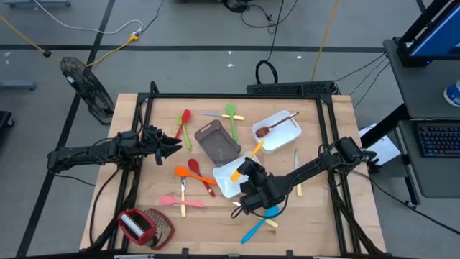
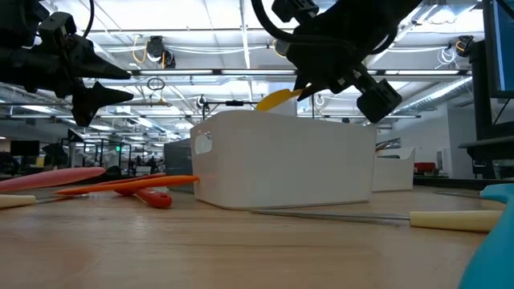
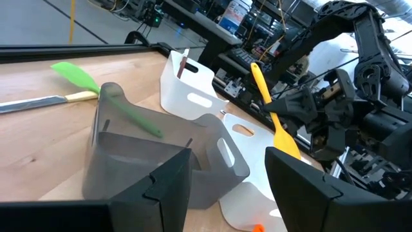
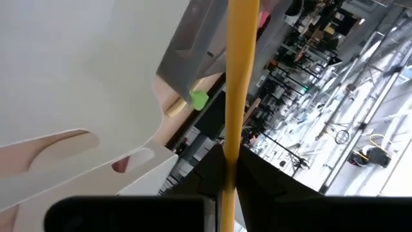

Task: Pick & Place Kitchen Items
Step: Put the yellow spatula into the bottom white bin, then put the blue spatula into the bottom white bin

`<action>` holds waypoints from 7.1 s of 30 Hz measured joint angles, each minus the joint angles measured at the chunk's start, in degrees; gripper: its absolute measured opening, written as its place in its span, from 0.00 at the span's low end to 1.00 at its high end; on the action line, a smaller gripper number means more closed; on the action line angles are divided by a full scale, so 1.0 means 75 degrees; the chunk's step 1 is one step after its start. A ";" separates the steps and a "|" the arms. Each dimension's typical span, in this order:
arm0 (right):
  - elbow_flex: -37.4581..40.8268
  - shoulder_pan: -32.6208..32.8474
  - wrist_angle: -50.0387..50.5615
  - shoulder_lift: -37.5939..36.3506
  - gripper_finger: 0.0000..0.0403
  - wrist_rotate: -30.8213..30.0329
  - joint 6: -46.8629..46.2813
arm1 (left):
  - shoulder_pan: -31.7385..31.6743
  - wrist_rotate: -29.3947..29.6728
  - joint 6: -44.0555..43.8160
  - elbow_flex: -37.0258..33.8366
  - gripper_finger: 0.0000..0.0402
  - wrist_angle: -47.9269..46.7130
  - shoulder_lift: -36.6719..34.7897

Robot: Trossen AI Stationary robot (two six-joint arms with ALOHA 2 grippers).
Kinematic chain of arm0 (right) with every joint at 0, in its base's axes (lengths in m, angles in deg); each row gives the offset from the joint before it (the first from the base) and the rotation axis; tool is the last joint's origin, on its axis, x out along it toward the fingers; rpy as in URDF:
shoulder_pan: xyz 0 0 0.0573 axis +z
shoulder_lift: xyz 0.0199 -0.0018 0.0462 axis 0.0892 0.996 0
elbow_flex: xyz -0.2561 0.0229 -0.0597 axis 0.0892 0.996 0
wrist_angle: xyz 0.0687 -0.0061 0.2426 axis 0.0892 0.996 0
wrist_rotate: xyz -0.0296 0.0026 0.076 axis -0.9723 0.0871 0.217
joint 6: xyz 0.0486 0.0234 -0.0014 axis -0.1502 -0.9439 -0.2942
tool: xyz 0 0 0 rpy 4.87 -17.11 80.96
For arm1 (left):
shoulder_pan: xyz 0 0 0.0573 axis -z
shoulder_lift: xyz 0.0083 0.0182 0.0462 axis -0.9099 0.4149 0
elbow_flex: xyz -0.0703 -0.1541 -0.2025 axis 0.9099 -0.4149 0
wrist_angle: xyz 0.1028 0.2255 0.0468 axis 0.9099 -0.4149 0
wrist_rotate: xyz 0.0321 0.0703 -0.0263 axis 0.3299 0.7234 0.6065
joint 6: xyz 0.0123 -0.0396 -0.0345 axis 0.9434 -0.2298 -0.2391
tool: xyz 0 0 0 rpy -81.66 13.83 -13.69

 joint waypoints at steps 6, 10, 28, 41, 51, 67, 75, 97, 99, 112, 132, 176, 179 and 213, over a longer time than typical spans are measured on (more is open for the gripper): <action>-0.0006 0.0067 -0.0006 -0.0003 0.05 -0.0588 -0.0089 | 0.0000 0.0010 -0.0003 0.0000 0.50 0.0000 0.0000; -0.0006 0.0053 -0.0004 -0.0003 0.05 -0.0553 -0.0605 | 0.0000 0.0035 -0.0020 0.0000 0.50 0.0000 0.0000; -0.0012 0.0161 0.0421 -0.0141 0.08 -0.1110 -0.2041 | 0.0003 0.0035 -0.0061 -0.0003 0.50 0.0006 0.0003; -0.0012 0.0158 0.0604 -0.0143 0.07 -0.1093 -0.1854 | 0.0003 0.0035 -0.0055 -0.0003 0.50 0.0006 0.0003; -0.0003 0.0143 0.0827 -0.0242 0.10 0.0506 -0.1686 | 0.0003 0.0153 -0.0067 -0.0003 0.50 0.0006 0.0003; -0.0003 0.0228 0.1029 -0.0411 0.24 0.0904 -0.1189 | 0.0000 0.0178 -0.0009 -0.0003 0.50 0.0006 0.0003; -0.0003 0.0228 0.0970 -0.0411 0.31 0.0925 -0.1189 | 0.0000 0.0175 -0.0009 -0.0003 0.50 0.0006 0.0003; -0.0003 0.0231 0.1873 -0.0737 0.42 0.0880 -0.1390 | 0.0000 0.0175 -0.0003 -0.0003 0.50 0.0006 0.0003; -0.0003 0.0246 0.2004 -0.0868 0.42 0.0913 -0.1390 | 0.0000 0.0175 -0.0003 -0.0003 0.50 0.0006 0.0003; -0.0003 0.0290 0.3349 -0.1819 0.37 0.2500 -0.3880 | 0.0000 0.0175 0.0020 -0.0003 0.50 0.0003 0.0002; 0.0070 -0.0748 0.4138 -0.2704 0.02 0.5313 -0.7956 | 0.0000 0.0174 0.0009 -0.0003 0.50 0.0007 0.0002; 0.3850 0.2076 -0.3944 -0.3406 0.34 0.9643 -1.6492 | 0.0000 0.0090 -0.0075 -0.0003 0.50 0.0347 0.0002; 0.4386 0.2162 -0.4447 -0.3741 0.40 0.9346 -1.6827 | 0.0000 0.0087 -0.0082 -0.0003 0.50 0.0347 0.0002; 0.7495 0.1985 -0.7634 -0.5041 0.44 0.7666 -2.0371 | 0.0001 -0.0058 -0.0552 -0.0003 0.50 0.0889 0.0002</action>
